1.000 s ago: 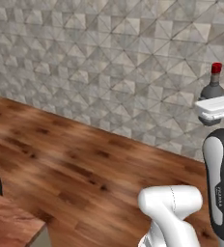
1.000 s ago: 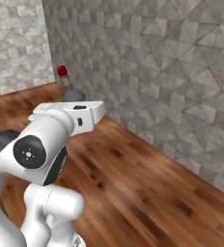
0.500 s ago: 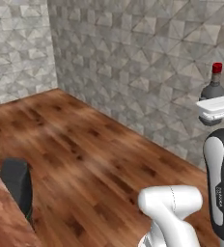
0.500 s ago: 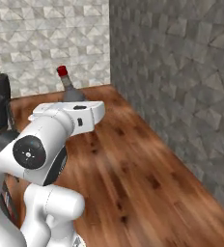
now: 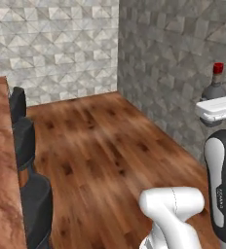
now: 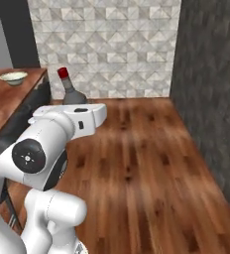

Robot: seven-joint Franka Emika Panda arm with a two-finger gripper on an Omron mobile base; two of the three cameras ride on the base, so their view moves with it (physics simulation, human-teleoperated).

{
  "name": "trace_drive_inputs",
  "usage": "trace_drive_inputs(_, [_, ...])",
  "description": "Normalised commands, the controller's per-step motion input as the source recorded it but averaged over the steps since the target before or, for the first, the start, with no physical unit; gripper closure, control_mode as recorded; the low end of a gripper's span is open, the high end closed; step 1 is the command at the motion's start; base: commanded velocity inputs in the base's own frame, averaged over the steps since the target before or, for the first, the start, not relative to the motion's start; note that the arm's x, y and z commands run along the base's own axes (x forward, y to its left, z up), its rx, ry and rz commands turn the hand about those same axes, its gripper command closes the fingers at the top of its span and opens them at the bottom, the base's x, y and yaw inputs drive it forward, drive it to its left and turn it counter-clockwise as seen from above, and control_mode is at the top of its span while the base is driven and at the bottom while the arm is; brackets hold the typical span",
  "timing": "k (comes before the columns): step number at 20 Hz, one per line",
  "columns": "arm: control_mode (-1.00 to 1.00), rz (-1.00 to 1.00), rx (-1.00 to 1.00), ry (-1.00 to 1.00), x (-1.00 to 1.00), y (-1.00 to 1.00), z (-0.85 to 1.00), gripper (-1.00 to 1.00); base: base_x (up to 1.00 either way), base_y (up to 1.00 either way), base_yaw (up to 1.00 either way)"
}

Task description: There is a bowl on the dining counter. Grab a lemon wedge from the fridge and place it in the bowl. Then get the liquor bottle and glass cup from the cabinet and place them next to the bowl.

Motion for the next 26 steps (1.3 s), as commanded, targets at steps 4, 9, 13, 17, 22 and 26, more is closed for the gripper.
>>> trace_drive_inputs(4, [1.0,0.0,0.0,0.0,0.0,0.0,0.0,1.0,1.0,-0.59,0.43])
trace_drive_inputs(9, [1.0,0.0,0.0,0.0,0.0,0.0,0.0,1.0,1.0,-0.66,0.4])
trace_drive_inputs(13, [1.0,0.0,0.0,0.0,0.0,0.0,0.0,1.0,1.0,-0.68,0.39])
trace_drive_inputs(17, [1.0,0.0,0.0,0.0,0.0,0.0,0.0,1.0,1.0,-0.62,0.41])
trace_drive_inputs(22, [1.0,0.0,0.0,0.0,0.0,0.0,0.0,1.0,1.0,-0.51,0.47])
trace_drive_inputs(26, [1.0,0.0,0.0,0.0,0.0,0.0,0.0,1.0,1.0,-0.42,0.51])
